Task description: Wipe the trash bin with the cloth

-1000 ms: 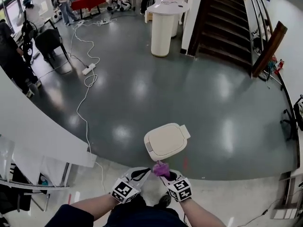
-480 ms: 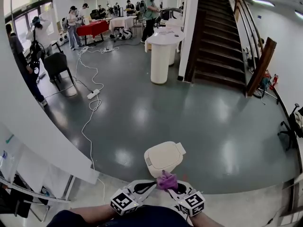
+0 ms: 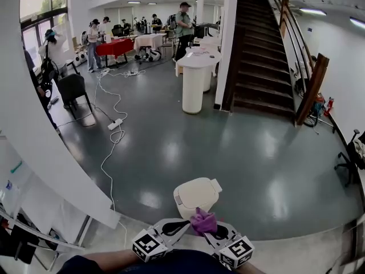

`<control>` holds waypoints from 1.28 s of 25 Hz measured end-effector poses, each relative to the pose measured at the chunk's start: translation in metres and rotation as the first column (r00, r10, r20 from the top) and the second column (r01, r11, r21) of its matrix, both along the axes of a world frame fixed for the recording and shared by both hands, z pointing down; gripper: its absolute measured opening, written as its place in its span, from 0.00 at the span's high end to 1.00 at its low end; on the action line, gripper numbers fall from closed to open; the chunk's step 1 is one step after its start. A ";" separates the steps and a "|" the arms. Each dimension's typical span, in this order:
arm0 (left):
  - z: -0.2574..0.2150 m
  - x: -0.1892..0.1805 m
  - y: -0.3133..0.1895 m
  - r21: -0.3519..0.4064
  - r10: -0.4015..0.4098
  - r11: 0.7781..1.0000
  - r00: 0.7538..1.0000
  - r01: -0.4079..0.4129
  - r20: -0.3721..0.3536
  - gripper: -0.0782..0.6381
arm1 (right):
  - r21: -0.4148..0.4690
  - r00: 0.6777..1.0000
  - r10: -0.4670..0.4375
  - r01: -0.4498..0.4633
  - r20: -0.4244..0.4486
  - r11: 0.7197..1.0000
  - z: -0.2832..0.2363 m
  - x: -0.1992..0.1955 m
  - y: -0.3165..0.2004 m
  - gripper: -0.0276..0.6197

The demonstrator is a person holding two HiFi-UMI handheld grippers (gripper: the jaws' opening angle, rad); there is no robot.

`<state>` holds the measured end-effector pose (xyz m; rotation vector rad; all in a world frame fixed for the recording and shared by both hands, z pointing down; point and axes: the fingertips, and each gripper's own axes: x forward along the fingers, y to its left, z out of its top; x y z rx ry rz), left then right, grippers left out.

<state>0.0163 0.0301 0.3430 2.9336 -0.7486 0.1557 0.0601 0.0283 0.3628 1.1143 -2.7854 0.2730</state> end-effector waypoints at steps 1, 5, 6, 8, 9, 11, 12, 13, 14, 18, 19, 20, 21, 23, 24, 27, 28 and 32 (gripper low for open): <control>-0.002 0.001 0.002 0.009 0.002 1.000 1.000 -0.002 -0.001 0.90 | 0.009 1.000 -0.003 0.003 0.006 1.000 -0.003 -0.002 0.001 0.85; -0.005 0.012 0.011 0.032 0.017 0.999 1.000 -0.017 0.011 0.90 | 0.026 1.000 -0.002 0.001 0.019 1.000 -0.008 0.000 0.008 0.85; -0.005 0.013 0.012 0.032 0.020 0.999 1.000 -0.020 0.014 0.90 | 0.023 1.000 -0.001 0.001 0.022 1.000 -0.007 0.000 0.010 0.85; -0.004 0.013 0.015 0.031 0.022 0.999 1.000 -0.022 0.015 0.90 | 0.021 1.000 -0.001 0.000 0.022 1.000 -0.005 0.000 0.013 0.85; -0.003 0.012 0.016 0.031 0.022 0.999 1.000 -0.022 0.015 0.90 | 0.023 1.000 0.000 -0.001 0.021 1.000 -0.004 -0.001 0.014 0.85; -0.003 0.013 0.018 0.030 0.025 0.999 1.000 -0.026 0.015 0.90 | 0.021 1.000 0.003 -0.003 0.024 1.000 -0.004 -0.002 0.016 0.85; -0.003 0.014 0.019 0.028 0.028 0.999 0.999 -0.029 0.015 0.90 | 0.017 1.000 0.002 -0.003 0.026 1.000 -0.003 -0.002 0.017 0.85; -0.003 0.015 0.020 0.027 0.031 0.999 0.999 -0.031 0.016 0.90 | 0.014 1.000 0.002 -0.002 0.027 1.000 -0.002 -0.002 0.019 0.85; -0.002 0.016 0.021 0.026 0.033 0.999 0.999 -0.033 0.016 0.90 | 0.013 1.000 0.002 -0.002 0.027 1.000 -0.001 -0.001 0.020 0.85; 0.001 0.018 0.024 0.026 0.034 0.999 0.999 -0.035 0.013 0.90 | 0.009 1.000 0.001 -0.002 0.031 1.000 0.003 0.000 0.023 0.85; 0.001 0.019 0.024 0.026 0.035 0.999 0.999 -0.035 0.013 0.90 | 0.008 0.999 0.003 -0.003 0.032 1.000 0.004 0.001 0.023 0.85; 0.000 0.020 0.024 0.026 0.035 0.999 0.999 -0.036 0.012 0.90 | 0.008 0.999 0.006 -0.006 0.032 1.000 0.003 0.002 0.023 0.85; -0.001 0.020 0.024 0.026 0.036 0.999 0.999 -0.037 0.011 0.90 | 0.007 0.999 0.008 -0.008 0.033 1.000 0.003 0.002 0.023 0.85; -0.002 0.020 0.025 0.025 0.038 0.999 0.999 -0.038 0.010 0.90 | 0.000 0.999 0.006 -0.006 0.038 1.000 0.003 0.001 0.026 0.85; -0.002 0.021 0.025 0.025 0.038 0.999 0.999 -0.038 0.010 0.90 | -0.002 0.999 0.005 -0.005 0.039 1.000 0.004 0.001 0.027 0.85; -0.001 0.022 0.025 0.024 0.037 0.999 0.999 -0.037 0.006 0.90 | 0.003 0.999 0.002 -0.003 0.035 1.000 0.004 0.002 0.027 0.85; -0.001 0.022 0.025 0.024 0.037 0.999 0.999 -0.037 0.005 0.90 | 0.003 0.999 0.002 -0.002 0.034 1.000 0.004 0.001 0.027 0.85; 0.002 0.020 0.027 0.029 0.035 0.999 0.999 -0.035 0.002 0.90 | 0.004 0.999 0.003 -0.004 0.035 1.000 0.008 0.000 0.029 0.85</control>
